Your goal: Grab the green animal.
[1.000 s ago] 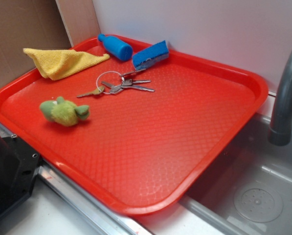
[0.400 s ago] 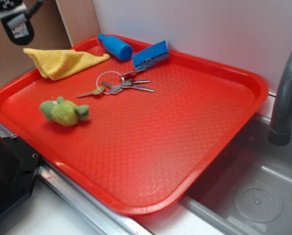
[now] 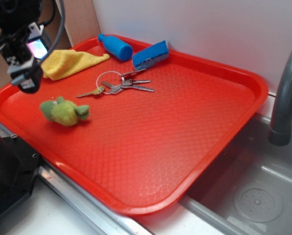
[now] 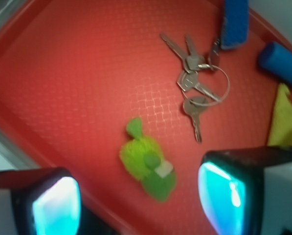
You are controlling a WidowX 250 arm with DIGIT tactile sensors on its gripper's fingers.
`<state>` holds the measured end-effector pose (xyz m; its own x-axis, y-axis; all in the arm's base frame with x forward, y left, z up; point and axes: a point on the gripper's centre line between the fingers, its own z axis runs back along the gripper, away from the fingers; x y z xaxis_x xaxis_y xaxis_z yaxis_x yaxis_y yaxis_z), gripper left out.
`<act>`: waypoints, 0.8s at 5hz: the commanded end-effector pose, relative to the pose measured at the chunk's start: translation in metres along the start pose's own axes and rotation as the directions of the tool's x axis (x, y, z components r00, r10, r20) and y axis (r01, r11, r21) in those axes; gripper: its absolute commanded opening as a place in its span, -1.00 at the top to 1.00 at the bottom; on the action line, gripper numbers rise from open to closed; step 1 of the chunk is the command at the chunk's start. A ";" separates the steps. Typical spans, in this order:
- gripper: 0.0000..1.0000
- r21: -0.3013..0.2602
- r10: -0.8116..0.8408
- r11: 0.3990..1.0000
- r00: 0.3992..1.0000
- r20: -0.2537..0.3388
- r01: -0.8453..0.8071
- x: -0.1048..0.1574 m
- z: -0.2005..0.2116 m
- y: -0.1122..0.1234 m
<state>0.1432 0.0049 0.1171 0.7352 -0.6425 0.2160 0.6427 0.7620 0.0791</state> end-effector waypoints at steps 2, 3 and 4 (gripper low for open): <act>-1.00 -0.012 0.017 1.000 0.994 -0.110 -0.019 -0.010 -0.057 0.019; -1.00 -0.024 -0.026 0.999 0.994 -0.111 0.023 -0.011 -0.071 0.016; -1.00 -0.046 -0.036 0.999 0.988 -0.151 0.029 -0.010 -0.088 0.012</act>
<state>0.1557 0.0150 0.0268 0.7400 -0.6707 0.0498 0.6710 0.7413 0.0125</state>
